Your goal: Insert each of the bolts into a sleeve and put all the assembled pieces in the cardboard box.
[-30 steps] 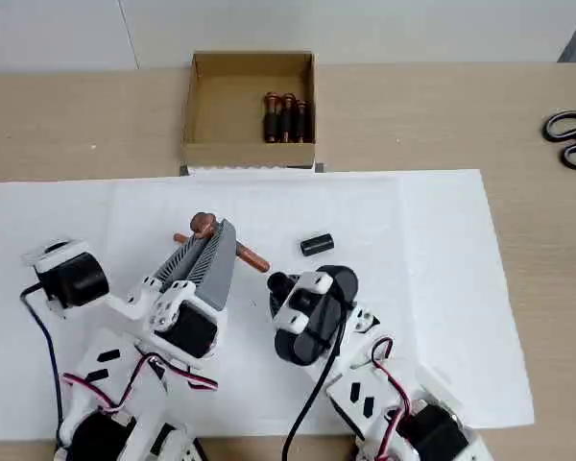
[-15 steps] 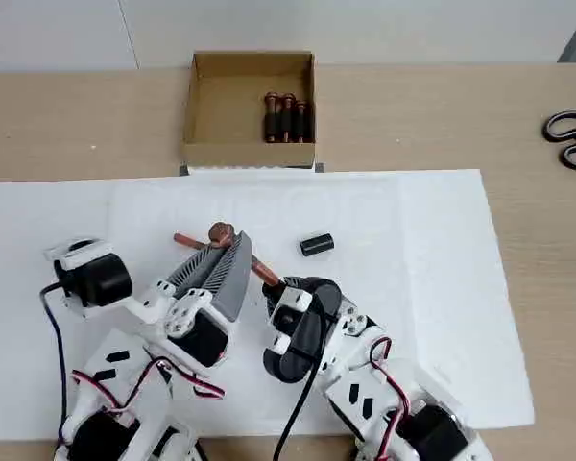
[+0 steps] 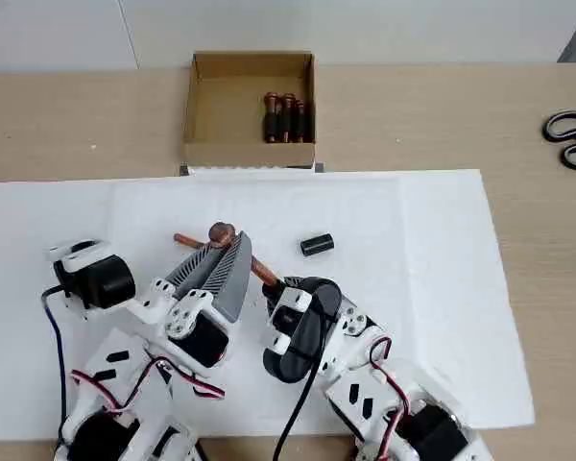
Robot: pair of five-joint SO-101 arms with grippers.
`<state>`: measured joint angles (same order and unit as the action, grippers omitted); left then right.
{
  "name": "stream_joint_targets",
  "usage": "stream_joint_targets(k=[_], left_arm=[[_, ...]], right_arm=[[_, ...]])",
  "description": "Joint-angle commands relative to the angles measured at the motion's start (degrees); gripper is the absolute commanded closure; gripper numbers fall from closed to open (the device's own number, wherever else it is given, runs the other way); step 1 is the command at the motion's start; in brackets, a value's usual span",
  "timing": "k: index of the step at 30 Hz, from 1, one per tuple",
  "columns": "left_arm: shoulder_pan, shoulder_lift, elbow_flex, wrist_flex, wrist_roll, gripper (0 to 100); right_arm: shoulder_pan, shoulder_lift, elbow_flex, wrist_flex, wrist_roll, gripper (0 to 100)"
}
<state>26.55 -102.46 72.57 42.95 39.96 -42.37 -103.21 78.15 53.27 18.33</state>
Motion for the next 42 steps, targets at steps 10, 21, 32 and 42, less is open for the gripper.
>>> stream_joint_targets(k=[10, 21, 32, 42], left_arm=[[0.3, -0.4, 1.7, 0.2, -0.4, 99], [4.7, -0.6, 5.1, 0.3, -0.2, 99], [10.5, -0.4, 6.8, 8.6, -2.9, 99], [10.5, -0.5, 6.9, 10.3, -6.9, 81]], right_arm=[[1.5, -0.7, -1.2, -1.5, 0.6, 99.6], [1.5, -0.7, -1.3, -1.6, 0.7, 99.6], [1.5, -0.7, -2.0, -1.6, 0.8, 99.6], [1.6, -0.7, -2.0, -1.6, 0.8, 99.6]])
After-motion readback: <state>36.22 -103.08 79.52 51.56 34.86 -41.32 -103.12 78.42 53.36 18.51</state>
